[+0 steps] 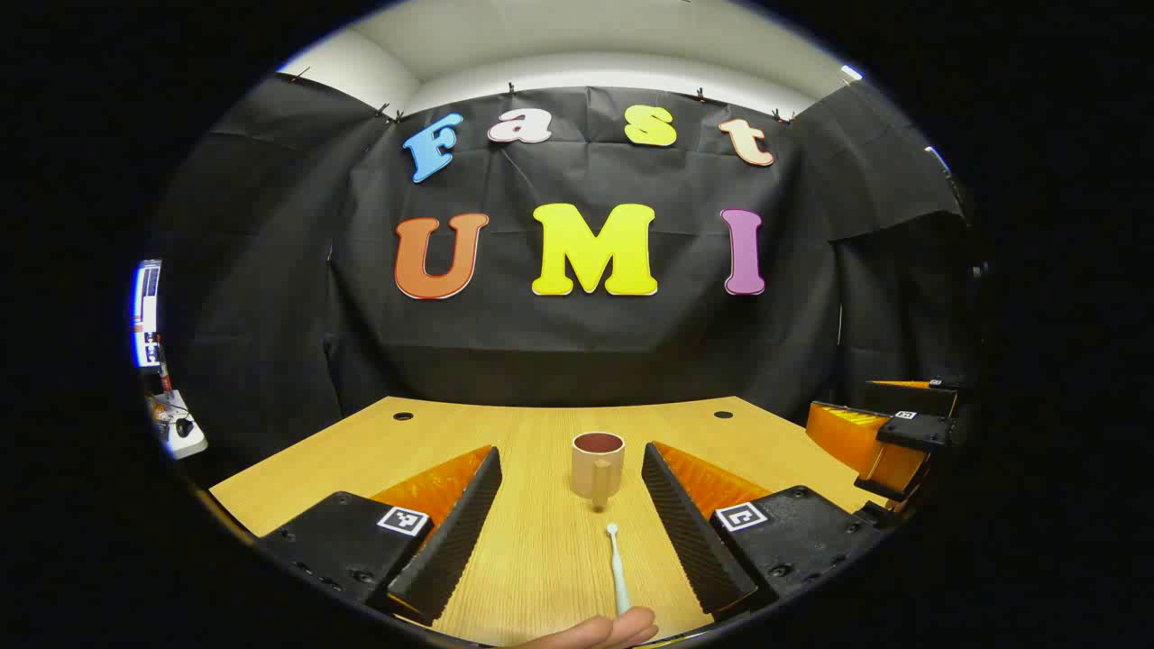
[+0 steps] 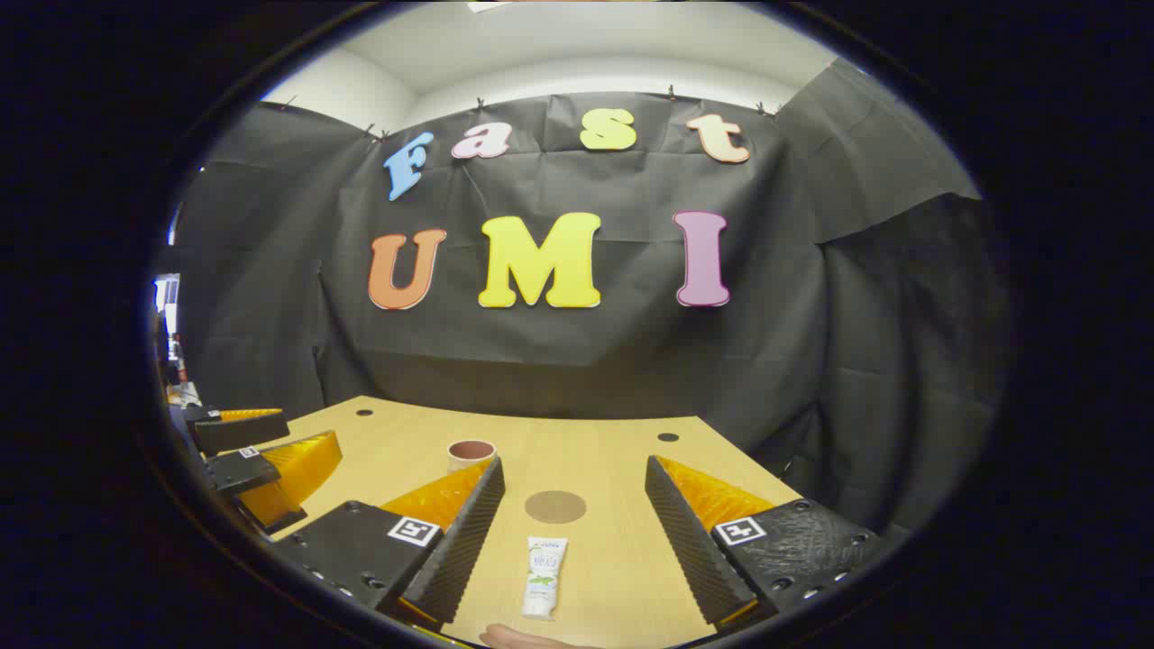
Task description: Put the toothbrush and toothpaste on the desktop into the cup, then pick up the cup and place it on the coaster on the desktop.
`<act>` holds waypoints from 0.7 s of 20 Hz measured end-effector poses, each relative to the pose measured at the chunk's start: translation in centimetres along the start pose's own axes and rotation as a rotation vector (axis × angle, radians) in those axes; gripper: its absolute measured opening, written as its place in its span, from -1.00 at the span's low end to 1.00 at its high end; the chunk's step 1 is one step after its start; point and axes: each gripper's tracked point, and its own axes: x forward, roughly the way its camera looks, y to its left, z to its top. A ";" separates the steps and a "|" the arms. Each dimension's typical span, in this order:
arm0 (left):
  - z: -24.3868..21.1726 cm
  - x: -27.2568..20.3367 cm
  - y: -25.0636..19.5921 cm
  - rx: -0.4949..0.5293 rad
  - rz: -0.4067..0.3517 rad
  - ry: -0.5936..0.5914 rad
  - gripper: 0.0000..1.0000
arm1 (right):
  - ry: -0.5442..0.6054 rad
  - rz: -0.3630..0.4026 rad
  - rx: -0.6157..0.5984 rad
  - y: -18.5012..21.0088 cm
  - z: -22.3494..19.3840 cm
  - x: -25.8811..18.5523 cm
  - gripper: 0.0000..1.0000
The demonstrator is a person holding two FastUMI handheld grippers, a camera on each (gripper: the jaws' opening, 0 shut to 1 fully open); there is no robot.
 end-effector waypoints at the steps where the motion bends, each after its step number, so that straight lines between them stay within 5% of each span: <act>1: -0.1 0.0 -0.1 0.001 -0.003 0.002 0.98 | -0.005 0.003 -0.005 0.1 0.0 -0.1 0.90; 14: -1.2 0.7 -0.4 -0.019 -0.009 0.032 0.98 | -0.017 0.023 -0.030 0.7 -0.2 -0.1 0.91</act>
